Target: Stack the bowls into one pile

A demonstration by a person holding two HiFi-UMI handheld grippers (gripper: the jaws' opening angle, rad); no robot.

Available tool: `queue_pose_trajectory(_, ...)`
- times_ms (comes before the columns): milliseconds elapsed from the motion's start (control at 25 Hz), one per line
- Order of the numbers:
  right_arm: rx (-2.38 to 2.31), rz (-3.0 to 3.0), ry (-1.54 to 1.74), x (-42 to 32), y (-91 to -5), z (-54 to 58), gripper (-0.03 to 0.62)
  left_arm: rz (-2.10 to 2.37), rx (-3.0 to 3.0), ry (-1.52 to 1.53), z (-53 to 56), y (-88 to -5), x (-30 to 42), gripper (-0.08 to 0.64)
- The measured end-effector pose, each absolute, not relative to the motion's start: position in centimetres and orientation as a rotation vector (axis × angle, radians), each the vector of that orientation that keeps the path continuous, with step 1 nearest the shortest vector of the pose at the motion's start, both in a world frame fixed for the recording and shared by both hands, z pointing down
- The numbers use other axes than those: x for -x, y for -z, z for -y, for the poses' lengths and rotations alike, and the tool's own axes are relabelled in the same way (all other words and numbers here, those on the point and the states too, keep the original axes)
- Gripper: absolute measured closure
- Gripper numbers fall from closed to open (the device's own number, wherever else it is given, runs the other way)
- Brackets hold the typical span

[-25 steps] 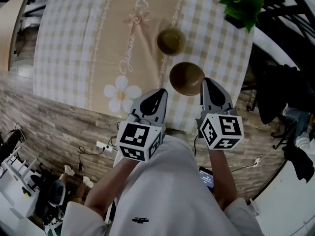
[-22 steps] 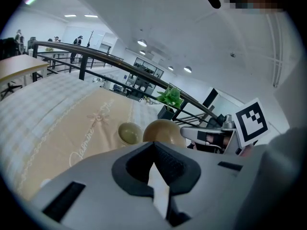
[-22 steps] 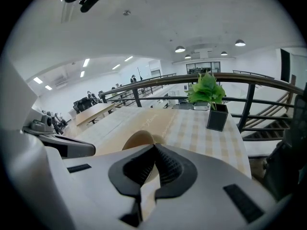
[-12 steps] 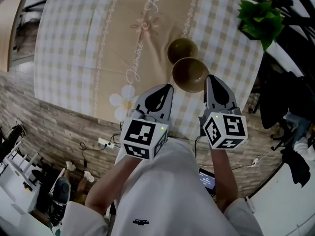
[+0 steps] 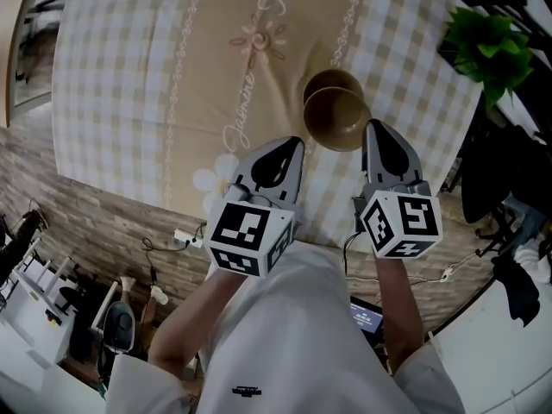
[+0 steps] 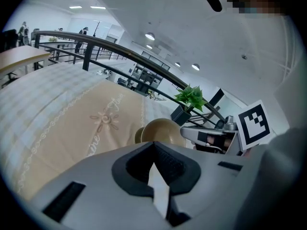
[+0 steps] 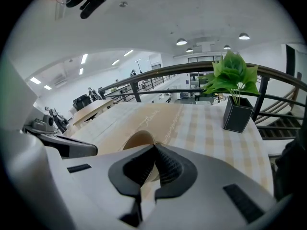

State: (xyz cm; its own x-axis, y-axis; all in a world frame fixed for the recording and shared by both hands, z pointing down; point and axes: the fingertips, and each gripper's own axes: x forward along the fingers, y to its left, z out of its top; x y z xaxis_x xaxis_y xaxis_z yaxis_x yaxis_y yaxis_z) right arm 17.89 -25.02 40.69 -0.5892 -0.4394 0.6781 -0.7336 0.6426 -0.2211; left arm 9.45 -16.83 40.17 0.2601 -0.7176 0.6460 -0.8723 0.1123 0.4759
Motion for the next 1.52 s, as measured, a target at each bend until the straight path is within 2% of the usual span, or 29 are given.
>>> queue_pose_trajectory(880, -0.893, 2.205, -0.73, -17.0, -47.7, 28.1, 0.554, 1.462, -1.557, -0.24, 19.5, -46.6, -8.6, 0.54)
queue_pose_trajectory(1520, -0.908, 2.14, -0.614, -17.7, -50.5, 27.8, 0.552, 1.479, -1.535, -0.248, 19.5, -48.2, -8.9, 0.54)
